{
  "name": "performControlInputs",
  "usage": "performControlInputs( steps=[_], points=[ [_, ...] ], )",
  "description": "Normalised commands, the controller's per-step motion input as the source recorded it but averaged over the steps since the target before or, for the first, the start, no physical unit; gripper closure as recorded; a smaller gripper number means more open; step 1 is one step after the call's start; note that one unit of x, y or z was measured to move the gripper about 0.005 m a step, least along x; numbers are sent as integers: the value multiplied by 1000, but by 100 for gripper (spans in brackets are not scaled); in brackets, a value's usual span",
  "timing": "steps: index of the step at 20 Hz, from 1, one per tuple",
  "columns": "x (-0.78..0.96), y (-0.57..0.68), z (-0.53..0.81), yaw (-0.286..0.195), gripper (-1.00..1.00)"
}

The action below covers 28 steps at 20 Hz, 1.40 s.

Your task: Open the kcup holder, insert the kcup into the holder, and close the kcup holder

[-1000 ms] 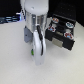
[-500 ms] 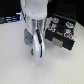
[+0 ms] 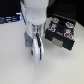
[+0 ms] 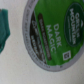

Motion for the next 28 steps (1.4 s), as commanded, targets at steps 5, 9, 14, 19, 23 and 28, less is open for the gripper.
performControlInputs(
  steps=[5, 9, 14, 19, 23, 28],
  points=[
    [7, 6, 3, -8, 100],
    [2, 5, 1, -5, 100],
    [7, 18, 32, -9, 100],
    [26, 288, 598, -12, 100],
    [11, 436, 835, 14, 100],
    [22, 474, 795, 37, 100]
  ],
)
